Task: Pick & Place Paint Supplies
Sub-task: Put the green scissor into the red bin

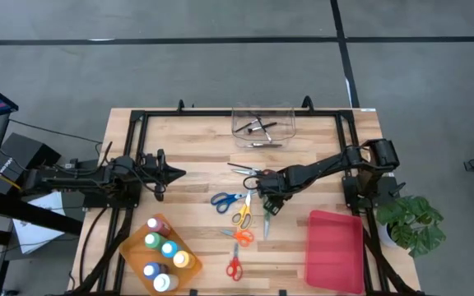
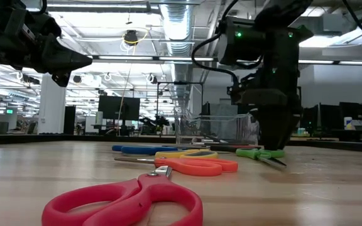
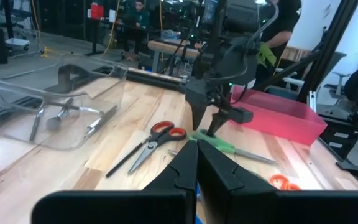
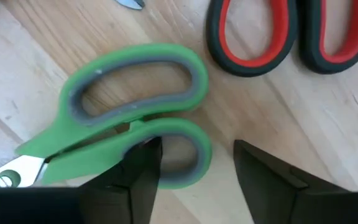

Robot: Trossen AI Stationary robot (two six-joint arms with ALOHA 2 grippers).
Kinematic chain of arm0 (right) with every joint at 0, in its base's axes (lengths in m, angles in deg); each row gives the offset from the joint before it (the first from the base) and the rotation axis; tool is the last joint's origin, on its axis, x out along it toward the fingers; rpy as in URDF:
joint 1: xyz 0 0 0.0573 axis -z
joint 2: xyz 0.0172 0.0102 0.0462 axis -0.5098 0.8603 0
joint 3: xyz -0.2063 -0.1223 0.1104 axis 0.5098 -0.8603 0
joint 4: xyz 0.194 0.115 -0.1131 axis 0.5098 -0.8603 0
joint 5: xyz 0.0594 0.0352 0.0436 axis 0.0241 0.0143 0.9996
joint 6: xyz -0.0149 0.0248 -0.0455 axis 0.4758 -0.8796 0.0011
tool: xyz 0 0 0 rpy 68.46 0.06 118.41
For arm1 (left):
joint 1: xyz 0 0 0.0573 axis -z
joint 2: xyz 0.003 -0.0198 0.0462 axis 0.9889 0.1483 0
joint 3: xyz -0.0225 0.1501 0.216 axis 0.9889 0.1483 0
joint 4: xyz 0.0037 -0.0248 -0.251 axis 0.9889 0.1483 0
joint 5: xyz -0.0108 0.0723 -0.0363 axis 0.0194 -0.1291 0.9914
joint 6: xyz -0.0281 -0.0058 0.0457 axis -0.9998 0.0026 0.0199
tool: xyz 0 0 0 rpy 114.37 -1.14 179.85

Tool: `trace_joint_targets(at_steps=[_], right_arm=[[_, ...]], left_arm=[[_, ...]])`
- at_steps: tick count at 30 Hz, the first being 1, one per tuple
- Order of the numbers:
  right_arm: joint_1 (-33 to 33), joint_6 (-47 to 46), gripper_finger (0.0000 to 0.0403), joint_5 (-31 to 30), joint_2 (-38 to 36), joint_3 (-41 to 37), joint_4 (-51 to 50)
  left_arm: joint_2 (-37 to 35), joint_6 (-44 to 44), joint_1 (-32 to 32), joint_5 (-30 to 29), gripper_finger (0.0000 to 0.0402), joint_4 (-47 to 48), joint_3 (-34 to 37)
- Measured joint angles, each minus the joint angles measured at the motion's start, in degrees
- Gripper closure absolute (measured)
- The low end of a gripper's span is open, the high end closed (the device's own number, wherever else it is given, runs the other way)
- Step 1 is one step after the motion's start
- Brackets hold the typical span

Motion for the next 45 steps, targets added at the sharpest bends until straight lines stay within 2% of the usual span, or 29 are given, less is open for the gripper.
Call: trace_joint_targets(at_steps=[9,17,26,45], right_arm=[[-0.1,-0.13,0.0327,0.28,0.03,-0.11,0.08],[-0.14,-1.7,0.0383,1.01,0.09,-0.15,-0.06],[-0.16,-2.16,0.0386,1.15,0.11,-0.22,0.15],[-0.18,-1.7,0.0386,1.25,0.14,-0.24,0.39]], left_arm=[[-4.91,0.0,-1.61,0.04,0.0402,-0.08,-0.01],[-13.39,-0.01,-1.99,-0.01,0.0402,-0.06,0.0],[-13.55,0.01,-1.99,0.04,0.0402,-5.14,-0.02],[-13.57,-0.02,-2.0,0.06,0.0402,-5.09,-0.02]])
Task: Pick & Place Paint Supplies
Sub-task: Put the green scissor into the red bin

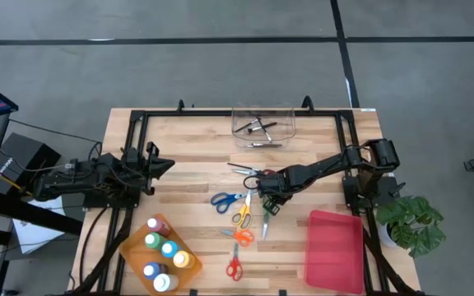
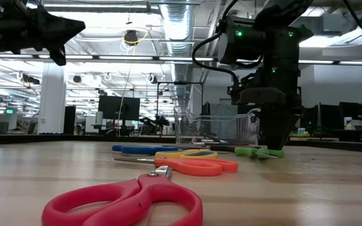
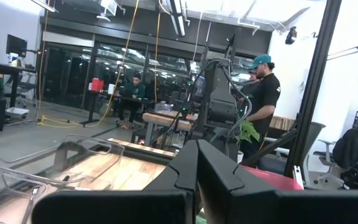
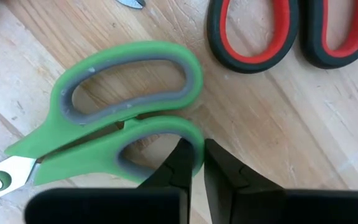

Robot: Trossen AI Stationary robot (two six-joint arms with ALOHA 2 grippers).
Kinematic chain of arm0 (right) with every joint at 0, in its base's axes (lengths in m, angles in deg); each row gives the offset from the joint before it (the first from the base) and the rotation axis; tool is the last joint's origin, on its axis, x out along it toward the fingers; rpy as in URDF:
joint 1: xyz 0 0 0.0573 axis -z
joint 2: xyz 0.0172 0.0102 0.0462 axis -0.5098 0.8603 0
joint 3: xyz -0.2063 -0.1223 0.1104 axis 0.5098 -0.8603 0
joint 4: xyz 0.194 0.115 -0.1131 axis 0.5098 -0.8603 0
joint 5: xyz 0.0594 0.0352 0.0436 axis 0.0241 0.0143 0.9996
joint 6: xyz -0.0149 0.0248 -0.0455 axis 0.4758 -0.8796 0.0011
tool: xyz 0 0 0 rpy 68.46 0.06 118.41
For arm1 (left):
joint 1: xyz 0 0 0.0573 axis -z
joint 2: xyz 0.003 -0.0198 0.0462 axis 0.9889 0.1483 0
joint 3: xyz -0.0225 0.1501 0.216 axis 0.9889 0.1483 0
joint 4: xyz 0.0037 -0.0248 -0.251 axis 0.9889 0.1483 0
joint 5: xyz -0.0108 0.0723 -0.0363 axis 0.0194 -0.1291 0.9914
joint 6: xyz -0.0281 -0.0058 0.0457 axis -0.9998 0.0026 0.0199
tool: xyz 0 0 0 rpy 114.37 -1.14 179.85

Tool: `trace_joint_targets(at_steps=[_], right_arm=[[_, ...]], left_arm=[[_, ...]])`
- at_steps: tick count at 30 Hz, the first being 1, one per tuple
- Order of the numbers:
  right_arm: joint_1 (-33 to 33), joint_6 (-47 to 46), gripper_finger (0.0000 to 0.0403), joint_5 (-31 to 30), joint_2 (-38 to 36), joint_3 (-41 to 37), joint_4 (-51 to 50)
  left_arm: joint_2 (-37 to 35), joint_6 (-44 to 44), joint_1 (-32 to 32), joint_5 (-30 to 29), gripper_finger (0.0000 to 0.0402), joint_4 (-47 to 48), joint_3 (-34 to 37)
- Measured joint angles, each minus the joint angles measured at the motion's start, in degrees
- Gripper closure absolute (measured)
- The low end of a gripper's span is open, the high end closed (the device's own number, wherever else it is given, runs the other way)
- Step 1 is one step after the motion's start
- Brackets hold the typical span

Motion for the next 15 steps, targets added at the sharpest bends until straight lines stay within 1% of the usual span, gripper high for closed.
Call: trace_joint_targets(at_steps=[6,8,12,15], right_arm=[[0.0,0.0,0.0386,0.0,0.0,-0.02,0.03],[0.0,0.04,0.0386,0.02,0.0,-0.02,0.03],[-0.19,1.12,0.0386,-0.02,0.02,-0.02,0.09],[-0.28,1.4,0.0386,-0.03,0.01,-0.02,0.19]], left_arm=[[0.0,0.0,0.0,0.0,0.0402,0.6,0.0],[0.0,0.01,0.0,0.0,0.0401,3.26,0.0],[0.01,0.01,-0.01,0.09,0.0402,13.49,-0.01],[-0.04,-0.09,-0.05,1.97,0.0401,14.1,0.0]])
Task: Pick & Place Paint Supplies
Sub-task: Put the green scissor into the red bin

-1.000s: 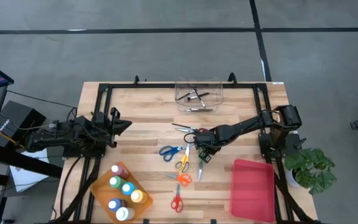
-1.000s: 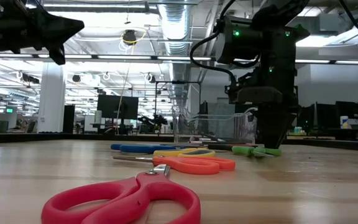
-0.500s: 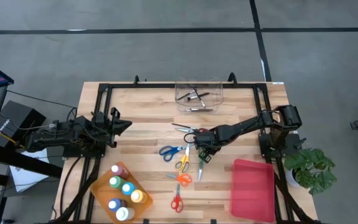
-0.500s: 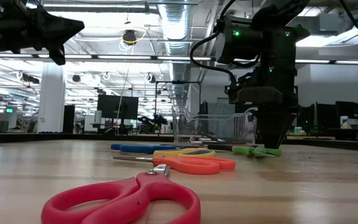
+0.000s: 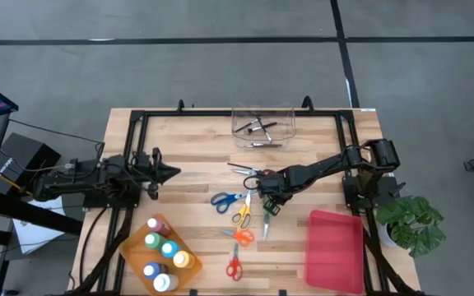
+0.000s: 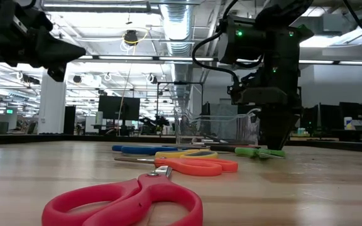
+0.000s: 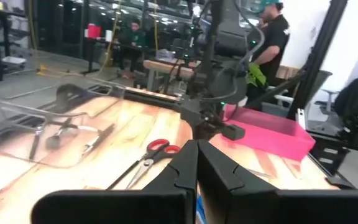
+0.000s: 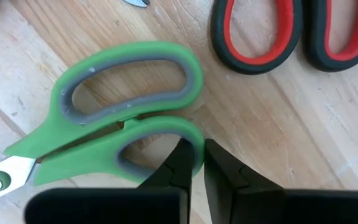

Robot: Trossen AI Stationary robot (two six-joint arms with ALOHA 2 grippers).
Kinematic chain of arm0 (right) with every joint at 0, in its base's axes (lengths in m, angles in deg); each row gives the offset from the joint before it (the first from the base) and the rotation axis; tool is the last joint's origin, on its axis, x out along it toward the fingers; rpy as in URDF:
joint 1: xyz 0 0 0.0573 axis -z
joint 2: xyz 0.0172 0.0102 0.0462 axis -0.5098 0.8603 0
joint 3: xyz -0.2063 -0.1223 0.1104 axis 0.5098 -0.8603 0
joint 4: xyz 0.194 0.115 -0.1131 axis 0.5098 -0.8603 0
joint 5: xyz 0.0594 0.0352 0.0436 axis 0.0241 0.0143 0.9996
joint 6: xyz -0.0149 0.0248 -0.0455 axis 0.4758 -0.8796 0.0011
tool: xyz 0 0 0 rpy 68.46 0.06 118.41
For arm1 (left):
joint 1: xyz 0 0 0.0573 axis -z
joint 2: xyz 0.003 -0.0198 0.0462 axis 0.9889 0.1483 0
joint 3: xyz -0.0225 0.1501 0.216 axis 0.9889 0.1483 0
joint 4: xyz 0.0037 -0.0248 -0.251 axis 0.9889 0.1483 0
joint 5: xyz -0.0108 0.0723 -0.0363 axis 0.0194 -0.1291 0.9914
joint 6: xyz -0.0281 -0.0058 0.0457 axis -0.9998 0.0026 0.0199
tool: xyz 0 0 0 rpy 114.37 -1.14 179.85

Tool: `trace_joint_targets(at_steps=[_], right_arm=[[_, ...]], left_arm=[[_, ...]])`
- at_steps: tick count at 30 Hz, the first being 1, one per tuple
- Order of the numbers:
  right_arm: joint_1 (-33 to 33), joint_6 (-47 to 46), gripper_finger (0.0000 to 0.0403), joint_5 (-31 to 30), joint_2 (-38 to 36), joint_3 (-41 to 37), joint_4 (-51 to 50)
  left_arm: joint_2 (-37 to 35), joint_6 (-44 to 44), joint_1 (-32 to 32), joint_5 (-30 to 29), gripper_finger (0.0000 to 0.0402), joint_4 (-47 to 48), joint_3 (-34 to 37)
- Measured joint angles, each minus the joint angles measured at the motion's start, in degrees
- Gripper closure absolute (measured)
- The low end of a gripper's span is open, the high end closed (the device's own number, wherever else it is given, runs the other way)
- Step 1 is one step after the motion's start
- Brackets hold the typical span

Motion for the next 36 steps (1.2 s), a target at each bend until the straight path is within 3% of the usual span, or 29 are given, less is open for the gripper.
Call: trace_joint_targets(at_steps=[9,36], right_arm=[[-0.04,0.17,0.0392,-0.14,-0.07,0.02,0.03],[-0.9,-2.27,0.0394,-1.01,-11.27,-0.04,-5.04]], left_arm=[[0.04,-0.02,0.0,0.73,0.0401,0.24,0.0],[0.04,-0.04,0.04,0.69,0.0402,0.28,0.0]])
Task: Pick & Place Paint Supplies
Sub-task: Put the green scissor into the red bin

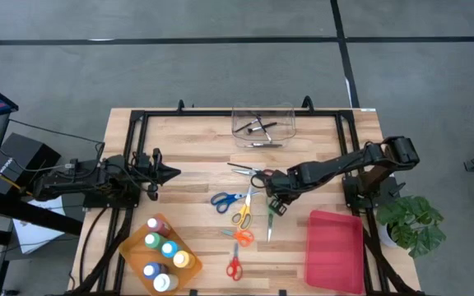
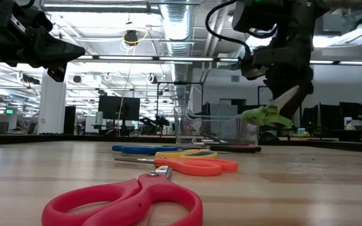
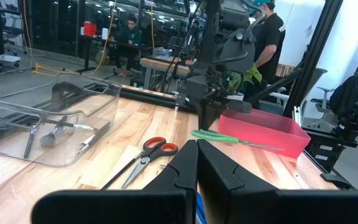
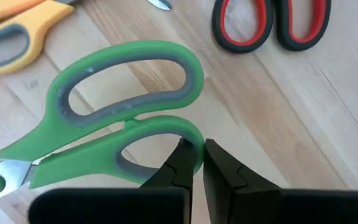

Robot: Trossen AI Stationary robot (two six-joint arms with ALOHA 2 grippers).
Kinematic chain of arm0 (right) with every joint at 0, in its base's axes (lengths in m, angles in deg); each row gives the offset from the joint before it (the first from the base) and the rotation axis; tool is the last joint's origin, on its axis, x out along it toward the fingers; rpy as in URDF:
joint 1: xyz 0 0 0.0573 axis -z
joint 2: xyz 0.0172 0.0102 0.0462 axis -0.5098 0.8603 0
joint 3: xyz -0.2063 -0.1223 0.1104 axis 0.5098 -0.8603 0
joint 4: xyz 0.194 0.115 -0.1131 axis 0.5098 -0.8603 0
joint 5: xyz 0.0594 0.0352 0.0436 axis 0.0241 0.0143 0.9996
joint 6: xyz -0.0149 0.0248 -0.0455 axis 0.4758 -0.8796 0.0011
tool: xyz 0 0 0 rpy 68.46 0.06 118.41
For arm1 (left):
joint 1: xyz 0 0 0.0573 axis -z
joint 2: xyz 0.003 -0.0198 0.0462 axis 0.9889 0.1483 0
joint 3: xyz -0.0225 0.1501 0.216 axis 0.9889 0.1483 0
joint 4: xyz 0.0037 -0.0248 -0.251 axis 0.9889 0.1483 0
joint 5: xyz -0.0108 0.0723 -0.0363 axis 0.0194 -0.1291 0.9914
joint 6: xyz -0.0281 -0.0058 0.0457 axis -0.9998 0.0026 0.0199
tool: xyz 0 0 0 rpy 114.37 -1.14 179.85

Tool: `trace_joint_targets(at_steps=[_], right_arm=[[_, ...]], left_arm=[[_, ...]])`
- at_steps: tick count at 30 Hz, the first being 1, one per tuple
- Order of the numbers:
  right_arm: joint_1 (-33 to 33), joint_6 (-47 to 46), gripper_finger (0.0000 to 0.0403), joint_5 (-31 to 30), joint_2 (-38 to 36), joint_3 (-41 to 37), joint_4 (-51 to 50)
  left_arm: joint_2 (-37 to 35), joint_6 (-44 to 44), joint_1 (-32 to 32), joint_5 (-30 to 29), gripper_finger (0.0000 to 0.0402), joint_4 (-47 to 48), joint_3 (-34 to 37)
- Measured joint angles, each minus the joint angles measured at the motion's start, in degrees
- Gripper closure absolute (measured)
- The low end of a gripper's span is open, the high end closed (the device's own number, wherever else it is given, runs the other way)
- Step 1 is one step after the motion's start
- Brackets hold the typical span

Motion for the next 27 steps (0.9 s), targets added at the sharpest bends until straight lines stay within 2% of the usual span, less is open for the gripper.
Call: trace_joint_targets(at_steps=[10,27], right_arm=[[0.04,-0.13,0.0396,0.44,0.0,0.38,-0.92],[-1.92,3.67,0.0396,1.09,-0.04,11.49,-10.74]], left_arm=[[0.0,0.0,-0.06,-0.01,0.0401,-0.04,0.0],[0.0,0.0,-2.58,1.79,0.0401,-0.2,0.02]])
